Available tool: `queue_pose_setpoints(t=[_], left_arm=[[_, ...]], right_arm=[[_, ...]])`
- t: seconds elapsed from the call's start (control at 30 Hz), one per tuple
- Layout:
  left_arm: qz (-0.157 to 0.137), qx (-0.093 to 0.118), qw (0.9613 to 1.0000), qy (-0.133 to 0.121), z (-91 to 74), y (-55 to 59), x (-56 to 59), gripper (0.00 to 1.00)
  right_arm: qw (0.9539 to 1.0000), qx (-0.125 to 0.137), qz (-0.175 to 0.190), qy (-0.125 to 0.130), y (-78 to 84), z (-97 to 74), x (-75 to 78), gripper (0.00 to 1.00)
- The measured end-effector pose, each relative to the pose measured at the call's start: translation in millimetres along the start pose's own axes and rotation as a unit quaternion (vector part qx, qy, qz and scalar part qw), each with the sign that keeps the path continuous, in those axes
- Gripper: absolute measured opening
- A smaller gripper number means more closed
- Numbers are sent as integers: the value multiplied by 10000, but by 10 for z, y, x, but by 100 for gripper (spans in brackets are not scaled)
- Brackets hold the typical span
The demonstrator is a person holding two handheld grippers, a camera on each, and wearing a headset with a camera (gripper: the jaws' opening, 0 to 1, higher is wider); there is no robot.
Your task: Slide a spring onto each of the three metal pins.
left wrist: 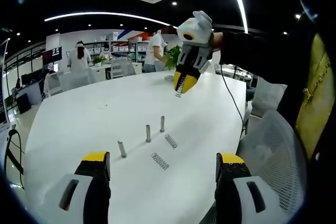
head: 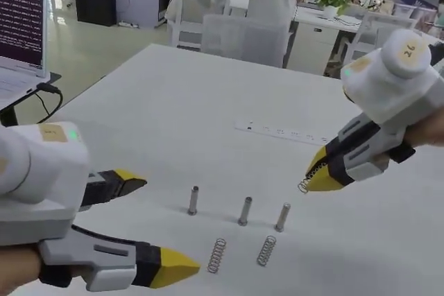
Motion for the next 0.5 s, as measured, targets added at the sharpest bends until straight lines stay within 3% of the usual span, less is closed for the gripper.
queue_pose_setpoints(t=[0.17, 0.5], left_arm=[[-31, -17, 10000, -15, -3, 20, -11, 79], [-52, -54, 10000, 29, 29, 55, -8, 77]], right_arm=[[9992, -379, -136, 9, 69, 89, 108, 8], [9977, -625, -71, -235, 85, 283, 286, 8]])
Point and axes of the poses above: the centre of the closed fingertips' face, and the gripper's own axes: z roughly forward along the fingers, x roughly to its right, y roughly out of its underside, the point moved 1 cm from there along -z, roughly backward along the fingers
